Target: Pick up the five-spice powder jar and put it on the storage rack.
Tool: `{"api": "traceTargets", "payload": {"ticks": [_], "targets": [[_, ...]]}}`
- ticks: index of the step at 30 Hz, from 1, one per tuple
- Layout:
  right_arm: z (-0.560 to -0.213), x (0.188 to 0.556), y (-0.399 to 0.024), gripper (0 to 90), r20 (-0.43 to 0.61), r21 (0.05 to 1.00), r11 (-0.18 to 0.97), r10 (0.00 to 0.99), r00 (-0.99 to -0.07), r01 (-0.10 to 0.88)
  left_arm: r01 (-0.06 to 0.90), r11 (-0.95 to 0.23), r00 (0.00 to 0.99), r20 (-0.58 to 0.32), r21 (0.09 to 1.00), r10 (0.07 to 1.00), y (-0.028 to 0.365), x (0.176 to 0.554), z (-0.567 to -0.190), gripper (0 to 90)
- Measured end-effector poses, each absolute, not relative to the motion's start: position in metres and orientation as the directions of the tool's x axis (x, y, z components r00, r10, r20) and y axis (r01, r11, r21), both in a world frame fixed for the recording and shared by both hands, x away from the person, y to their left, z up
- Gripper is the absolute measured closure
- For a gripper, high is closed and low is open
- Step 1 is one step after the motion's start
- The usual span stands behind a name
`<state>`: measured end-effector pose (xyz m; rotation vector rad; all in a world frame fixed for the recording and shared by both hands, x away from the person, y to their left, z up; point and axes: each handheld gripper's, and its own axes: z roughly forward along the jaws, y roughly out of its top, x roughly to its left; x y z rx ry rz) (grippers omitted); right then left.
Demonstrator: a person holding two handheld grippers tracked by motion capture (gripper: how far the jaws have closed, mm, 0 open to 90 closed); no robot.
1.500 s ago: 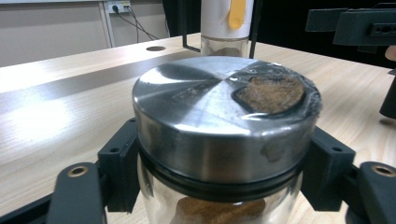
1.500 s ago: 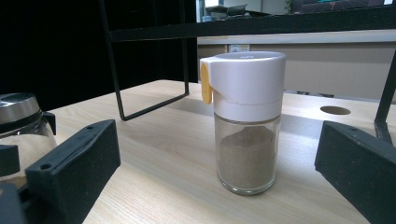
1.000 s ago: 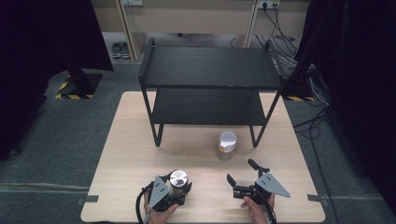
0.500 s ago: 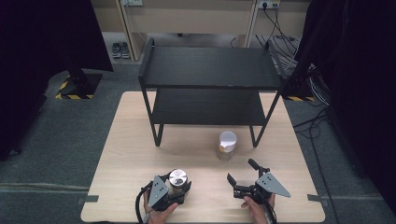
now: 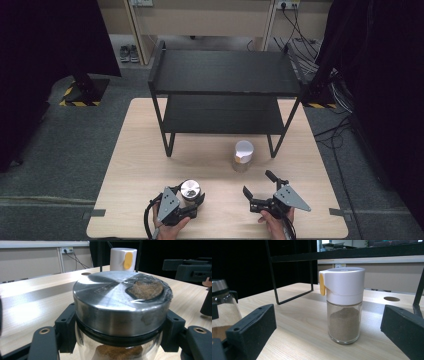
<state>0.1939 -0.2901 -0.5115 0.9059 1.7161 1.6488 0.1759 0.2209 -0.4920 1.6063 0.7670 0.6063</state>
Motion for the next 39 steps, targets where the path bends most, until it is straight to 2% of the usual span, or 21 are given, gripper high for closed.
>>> {"api": "traceTargets", "payload": {"ticks": [21,32,39], "targets": [[-0.511,0.194,-0.290,0.5,0.049,0.997,-0.003,0.802,-0.595,0.078,0.118,-0.089,0.657,-0.011,0.989,0.754,0.224,0.203,-0.429,30.7],[-0.512,0.194,-0.291,0.4,0.053,0.997,-0.008,0.802,-0.594,0.078,0.144,-0.084,0.697,-0.041,0.986,0.716,0.232,0.231,-0.401,30.7],[-0.512,0.194,-0.291,0.4,0.054,0.997,-0.008,0.803,-0.594,0.079,0.120,-0.099,0.718,-0.017,0.988,0.695,0.233,0.246,-0.369,30.7]]}}
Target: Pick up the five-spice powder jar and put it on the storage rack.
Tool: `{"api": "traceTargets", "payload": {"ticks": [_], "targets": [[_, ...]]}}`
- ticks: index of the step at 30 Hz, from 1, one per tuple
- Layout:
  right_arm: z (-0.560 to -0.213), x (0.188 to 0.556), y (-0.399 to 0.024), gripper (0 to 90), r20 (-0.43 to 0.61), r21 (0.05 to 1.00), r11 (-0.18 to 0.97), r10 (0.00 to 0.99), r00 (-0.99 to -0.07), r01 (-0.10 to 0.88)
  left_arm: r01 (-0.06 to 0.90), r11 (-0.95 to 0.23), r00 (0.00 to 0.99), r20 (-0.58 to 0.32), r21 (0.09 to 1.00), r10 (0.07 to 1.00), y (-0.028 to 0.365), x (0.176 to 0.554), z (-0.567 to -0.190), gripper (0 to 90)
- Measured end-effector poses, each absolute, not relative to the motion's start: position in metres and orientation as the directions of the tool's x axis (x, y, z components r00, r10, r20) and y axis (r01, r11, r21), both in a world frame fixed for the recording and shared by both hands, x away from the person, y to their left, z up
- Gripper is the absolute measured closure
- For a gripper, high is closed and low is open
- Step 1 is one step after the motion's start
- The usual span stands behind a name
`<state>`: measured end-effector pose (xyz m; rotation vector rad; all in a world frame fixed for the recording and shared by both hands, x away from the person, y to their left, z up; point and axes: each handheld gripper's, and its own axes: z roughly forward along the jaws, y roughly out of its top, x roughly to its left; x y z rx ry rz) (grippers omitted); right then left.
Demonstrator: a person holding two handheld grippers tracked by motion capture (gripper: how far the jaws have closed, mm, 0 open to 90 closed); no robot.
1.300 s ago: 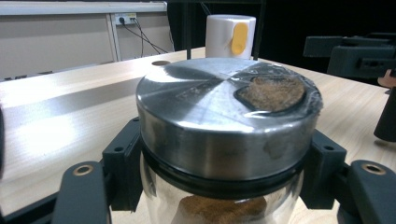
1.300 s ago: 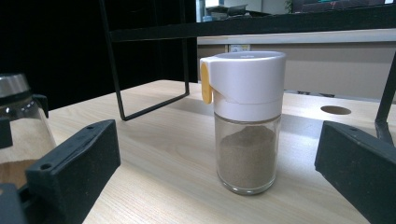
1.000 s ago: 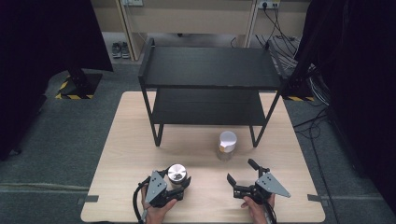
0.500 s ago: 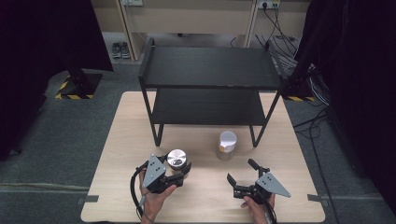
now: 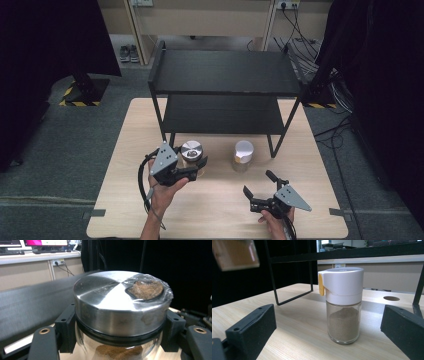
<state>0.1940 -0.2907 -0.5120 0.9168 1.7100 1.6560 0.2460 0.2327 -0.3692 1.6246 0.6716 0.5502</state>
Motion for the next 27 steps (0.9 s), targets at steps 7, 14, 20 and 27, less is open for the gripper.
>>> {"api": "traceTargets", "payload": {"ticks": [7,14,20,27], "targets": [[-0.512,0.194,-0.291,0.5,0.055,0.997,-0.010,0.802,-0.595,0.078,0.099,-0.115,0.756,0.001,0.988,0.655,0.239,0.266,-0.328,30.7],[-0.512,0.194,-0.291,0.5,0.057,0.997,-0.010,0.802,-0.595,0.081,0.090,-0.117,0.781,0.003,0.989,0.625,0.248,0.280,-0.299,30.7],[-0.513,0.194,-0.291,0.5,0.056,0.997,-0.010,0.801,-0.596,0.080,0.089,-0.114,0.796,-0.001,0.989,0.606,0.253,0.293,-0.274,30.7],[-0.512,0.194,-0.291,0.5,0.057,0.996,-0.009,0.801,-0.595,0.084,0.093,-0.127,0.798,0.003,0.988,0.603,0.251,0.305,-0.253,30.7]]}}
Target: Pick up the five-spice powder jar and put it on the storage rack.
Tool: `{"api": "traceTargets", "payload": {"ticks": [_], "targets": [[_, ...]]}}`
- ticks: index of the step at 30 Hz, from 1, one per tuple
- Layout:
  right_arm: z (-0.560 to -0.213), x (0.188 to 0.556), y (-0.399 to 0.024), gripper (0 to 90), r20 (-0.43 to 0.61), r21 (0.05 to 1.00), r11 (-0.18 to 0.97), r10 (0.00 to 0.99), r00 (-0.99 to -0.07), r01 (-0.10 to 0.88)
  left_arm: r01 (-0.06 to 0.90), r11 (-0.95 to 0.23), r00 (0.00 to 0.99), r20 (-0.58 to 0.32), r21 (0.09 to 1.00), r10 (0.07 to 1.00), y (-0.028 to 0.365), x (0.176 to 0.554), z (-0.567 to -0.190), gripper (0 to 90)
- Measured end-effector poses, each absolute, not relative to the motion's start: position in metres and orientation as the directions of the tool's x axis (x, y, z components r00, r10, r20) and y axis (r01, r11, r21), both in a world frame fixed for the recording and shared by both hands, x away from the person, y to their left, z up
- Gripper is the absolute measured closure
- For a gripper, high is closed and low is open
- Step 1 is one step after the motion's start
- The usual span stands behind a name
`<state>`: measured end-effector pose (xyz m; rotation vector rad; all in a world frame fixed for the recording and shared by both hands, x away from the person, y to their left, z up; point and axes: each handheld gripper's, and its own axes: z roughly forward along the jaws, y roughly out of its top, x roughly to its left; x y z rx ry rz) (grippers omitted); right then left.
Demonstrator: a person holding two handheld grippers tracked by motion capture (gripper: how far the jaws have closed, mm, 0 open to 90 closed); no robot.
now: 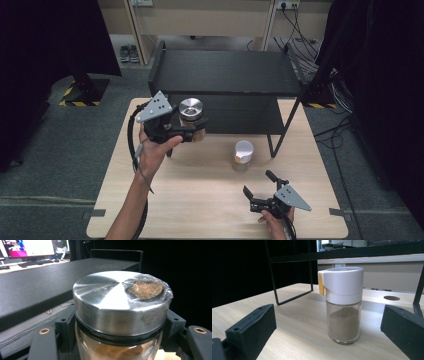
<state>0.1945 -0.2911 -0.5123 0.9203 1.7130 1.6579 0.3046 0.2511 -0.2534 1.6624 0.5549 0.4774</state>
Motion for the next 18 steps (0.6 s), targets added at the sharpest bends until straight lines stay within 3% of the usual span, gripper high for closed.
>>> {"api": "traceTargets", "payload": {"ticks": [18], "targets": [[-0.513,0.195,-0.291,0.5,0.059,0.996,-0.010,0.801,-0.596,0.086,0.114,-0.126,0.795,-0.015,0.985,0.607,0.249,0.330,-0.204,30.7]]}}
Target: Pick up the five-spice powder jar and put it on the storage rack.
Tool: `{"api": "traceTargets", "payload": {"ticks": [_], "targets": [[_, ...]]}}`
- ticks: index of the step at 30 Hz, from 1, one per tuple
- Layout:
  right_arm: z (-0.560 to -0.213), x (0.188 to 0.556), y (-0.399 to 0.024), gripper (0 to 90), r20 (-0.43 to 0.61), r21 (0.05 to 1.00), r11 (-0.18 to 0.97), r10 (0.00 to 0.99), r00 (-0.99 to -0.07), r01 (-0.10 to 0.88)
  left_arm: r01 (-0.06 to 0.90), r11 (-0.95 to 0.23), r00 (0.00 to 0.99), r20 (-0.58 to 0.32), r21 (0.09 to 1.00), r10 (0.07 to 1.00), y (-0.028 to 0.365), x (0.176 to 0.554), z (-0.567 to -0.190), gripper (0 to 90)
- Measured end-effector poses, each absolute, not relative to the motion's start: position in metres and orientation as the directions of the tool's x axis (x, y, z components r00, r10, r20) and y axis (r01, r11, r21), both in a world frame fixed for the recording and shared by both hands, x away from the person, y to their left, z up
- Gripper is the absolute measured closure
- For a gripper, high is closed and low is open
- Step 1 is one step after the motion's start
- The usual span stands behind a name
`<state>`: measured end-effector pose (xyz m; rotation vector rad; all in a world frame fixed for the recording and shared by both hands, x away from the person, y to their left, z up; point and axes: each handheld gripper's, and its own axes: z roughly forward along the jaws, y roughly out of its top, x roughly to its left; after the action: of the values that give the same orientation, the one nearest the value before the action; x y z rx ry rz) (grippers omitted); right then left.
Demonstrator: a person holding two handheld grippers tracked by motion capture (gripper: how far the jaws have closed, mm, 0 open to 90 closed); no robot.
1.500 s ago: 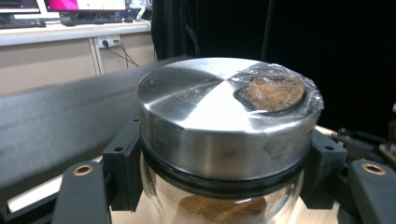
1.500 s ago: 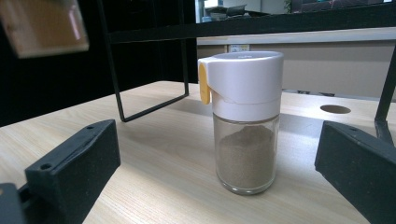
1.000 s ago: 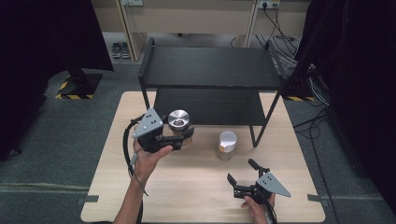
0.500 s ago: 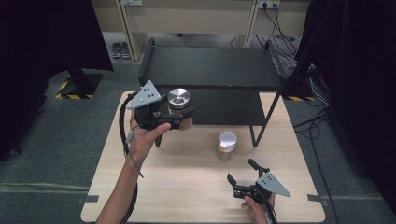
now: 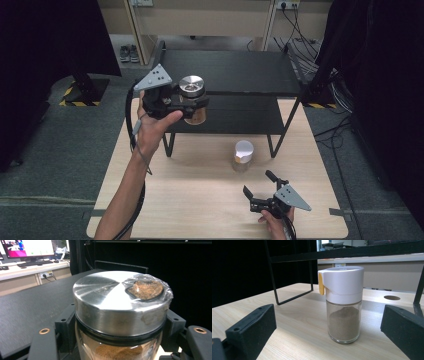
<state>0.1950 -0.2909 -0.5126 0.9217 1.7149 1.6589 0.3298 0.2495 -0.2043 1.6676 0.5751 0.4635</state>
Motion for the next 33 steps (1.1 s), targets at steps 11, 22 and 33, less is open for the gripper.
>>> {"api": "traceTargets", "payload": {"ticks": [11,22,33], "targets": [[-0.513,0.195,-0.291,0.5,0.063,0.996,-0.014,0.802,-0.594,0.087,0.098,-0.138,0.783,0.010,0.986,0.621,0.240,0.346,-0.178,30.7],[-0.513,0.195,-0.291,0.5,0.063,0.996,-0.012,0.800,-0.597,0.088,0.147,-0.126,0.719,-0.019,0.981,0.695,0.227,0.358,-0.159,30.7],[-0.513,0.195,-0.291,0.4,0.061,0.996,-0.010,0.800,-0.597,0.087,0.153,-0.116,0.642,-0.009,0.981,0.766,0.213,0.377,-0.153,30.7]]}}
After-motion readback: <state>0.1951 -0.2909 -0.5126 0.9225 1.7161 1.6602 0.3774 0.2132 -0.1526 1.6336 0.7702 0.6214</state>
